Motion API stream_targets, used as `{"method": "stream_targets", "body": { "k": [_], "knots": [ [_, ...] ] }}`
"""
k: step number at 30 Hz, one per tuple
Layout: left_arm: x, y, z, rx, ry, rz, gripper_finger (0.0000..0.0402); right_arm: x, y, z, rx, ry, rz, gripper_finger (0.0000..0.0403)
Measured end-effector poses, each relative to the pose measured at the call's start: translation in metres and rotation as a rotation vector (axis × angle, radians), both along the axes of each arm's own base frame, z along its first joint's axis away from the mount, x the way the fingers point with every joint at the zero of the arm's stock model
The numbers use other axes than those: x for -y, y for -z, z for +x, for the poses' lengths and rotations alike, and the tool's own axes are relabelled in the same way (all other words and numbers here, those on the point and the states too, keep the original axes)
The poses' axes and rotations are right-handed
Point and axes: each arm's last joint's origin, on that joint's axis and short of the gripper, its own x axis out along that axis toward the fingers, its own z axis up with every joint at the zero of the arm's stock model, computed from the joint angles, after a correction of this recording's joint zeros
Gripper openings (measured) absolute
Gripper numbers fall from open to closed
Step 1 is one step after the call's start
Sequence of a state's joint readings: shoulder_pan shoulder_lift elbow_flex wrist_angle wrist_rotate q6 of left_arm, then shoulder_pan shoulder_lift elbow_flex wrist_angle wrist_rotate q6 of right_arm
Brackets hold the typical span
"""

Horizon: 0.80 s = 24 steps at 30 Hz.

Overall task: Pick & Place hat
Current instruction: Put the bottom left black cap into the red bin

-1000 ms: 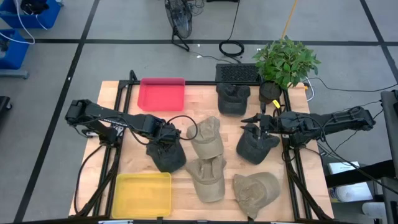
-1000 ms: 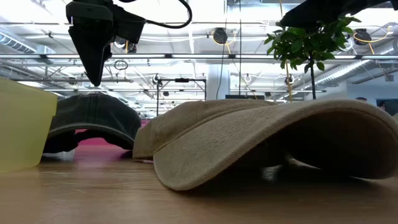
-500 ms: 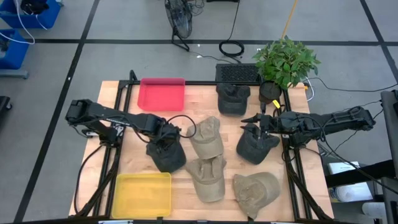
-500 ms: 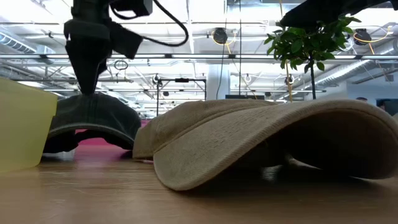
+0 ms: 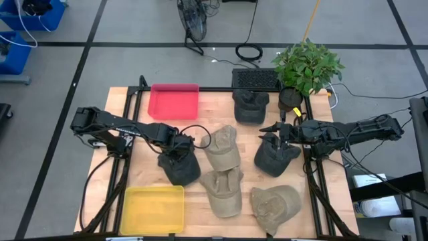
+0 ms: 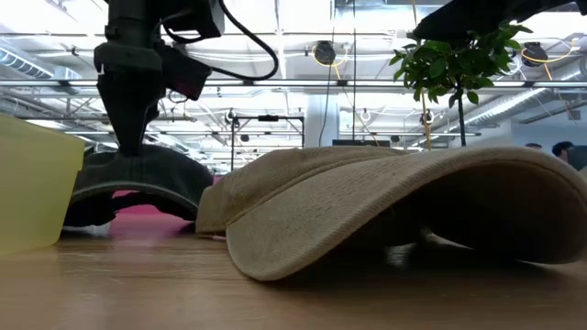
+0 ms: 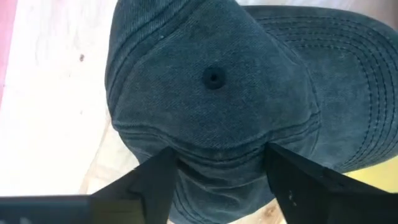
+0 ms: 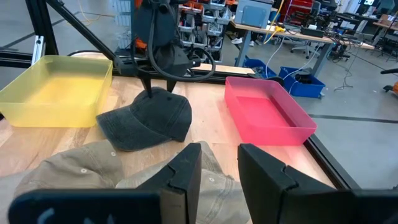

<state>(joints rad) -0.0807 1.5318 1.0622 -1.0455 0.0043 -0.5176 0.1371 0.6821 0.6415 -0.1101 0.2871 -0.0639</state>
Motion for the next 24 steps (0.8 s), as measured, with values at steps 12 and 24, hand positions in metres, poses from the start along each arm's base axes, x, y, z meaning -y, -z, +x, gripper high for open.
{"method": "stream_targets", "body": {
  "k": [12, 24],
  "knots": [
    [0.0014, 0.0000, -0.0002, -0.003, 0.067, -0.046, 0.0043, 0.0000, 0.0006, -0.0001, -0.007, 0.000, -0.001, 0.0096],
    [0.0001, -0.0058, -0.0068, -0.084, 0.112, -0.071, 0.0007, 0.0000, 0.0010, -0.0002, -0.011, 0.000, -0.002, 0.0096]
  ]
}}
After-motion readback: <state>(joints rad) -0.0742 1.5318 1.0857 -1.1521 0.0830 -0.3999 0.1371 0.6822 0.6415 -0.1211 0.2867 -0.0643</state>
